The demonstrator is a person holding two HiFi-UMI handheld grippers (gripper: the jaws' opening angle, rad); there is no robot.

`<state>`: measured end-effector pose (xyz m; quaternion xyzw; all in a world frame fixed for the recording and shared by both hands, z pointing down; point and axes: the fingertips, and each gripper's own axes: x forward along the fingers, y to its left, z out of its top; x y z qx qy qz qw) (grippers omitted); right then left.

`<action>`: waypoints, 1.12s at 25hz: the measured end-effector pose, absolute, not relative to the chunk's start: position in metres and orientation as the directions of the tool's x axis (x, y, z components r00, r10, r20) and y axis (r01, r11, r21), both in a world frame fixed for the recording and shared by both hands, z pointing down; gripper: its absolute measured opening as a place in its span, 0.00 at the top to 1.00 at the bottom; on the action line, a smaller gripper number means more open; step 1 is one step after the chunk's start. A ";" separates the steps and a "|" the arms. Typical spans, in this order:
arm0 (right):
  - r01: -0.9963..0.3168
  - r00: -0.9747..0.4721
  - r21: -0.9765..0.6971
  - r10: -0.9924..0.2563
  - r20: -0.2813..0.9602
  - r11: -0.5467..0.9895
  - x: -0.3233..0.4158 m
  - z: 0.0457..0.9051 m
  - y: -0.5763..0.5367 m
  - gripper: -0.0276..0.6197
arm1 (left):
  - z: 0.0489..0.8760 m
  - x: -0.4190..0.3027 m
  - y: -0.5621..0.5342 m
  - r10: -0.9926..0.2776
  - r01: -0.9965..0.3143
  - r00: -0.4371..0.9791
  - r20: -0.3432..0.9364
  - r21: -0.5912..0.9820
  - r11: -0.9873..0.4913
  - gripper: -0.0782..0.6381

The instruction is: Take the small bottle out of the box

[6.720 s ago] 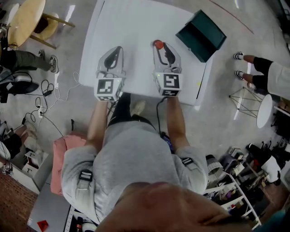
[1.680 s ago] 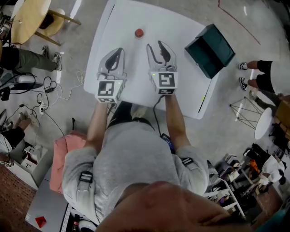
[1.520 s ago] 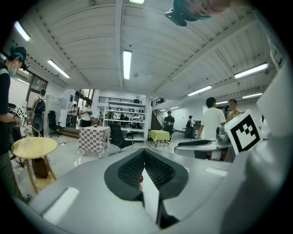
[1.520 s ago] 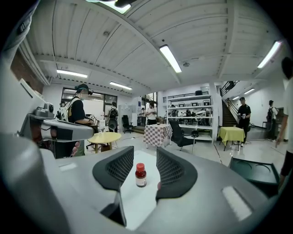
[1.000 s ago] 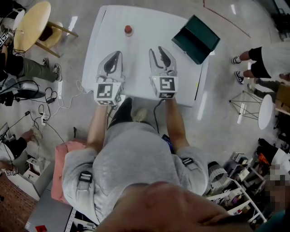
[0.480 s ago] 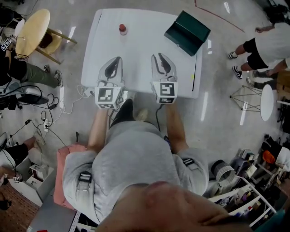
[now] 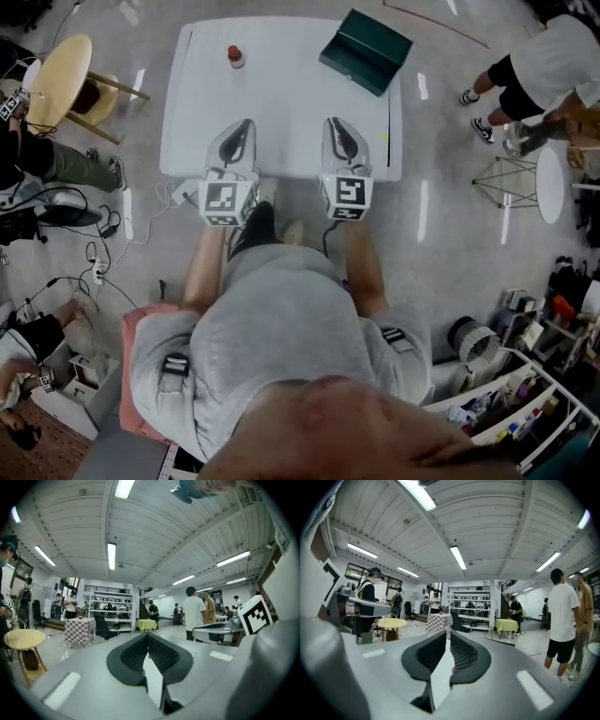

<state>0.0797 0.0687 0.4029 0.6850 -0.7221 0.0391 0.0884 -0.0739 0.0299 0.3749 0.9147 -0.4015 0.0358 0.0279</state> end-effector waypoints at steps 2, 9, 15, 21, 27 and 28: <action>-0.997 -0.031 0.068 -0.984 0.178 0.044 0.084 0.402 0.081 0.91 | 0.374 -0.070 0.039 -0.725 -0.729 0.683 0.086 0.024 -0.684 0.88; -0.997 0.023 0.082 -0.985 0.170 -0.009 0.103 0.406 0.117 0.94 | 0.377 -0.055 0.066 -0.698 -0.702 0.711 0.085 0.029 -0.712 0.88; -0.995 0.060 0.083 -0.984 0.169 -0.046 0.113 0.406 0.142 0.95 | 0.378 -0.047 0.083 -0.678 -0.682 0.730 0.087 0.029 -0.731 0.88; -0.995 0.083 0.074 -0.981 0.173 -0.071 0.116 0.411 0.156 0.95 | 0.381 -0.044 0.091 -0.666 -0.670 0.741 0.086 0.032 -0.742 0.88; -0.994 0.092 0.074 -0.982 0.166 -0.080 0.116 0.407 0.165 0.95 | 0.381 -0.044 0.100 -0.661 -0.665 0.745 0.088 0.036 -0.746 0.88; -0.994 0.092 0.074 -0.982 0.164 -0.081 0.117 0.406 0.166 0.95 | 0.381 -0.044 0.101 -0.661 -0.665 0.746 0.088 0.035 -0.746 0.88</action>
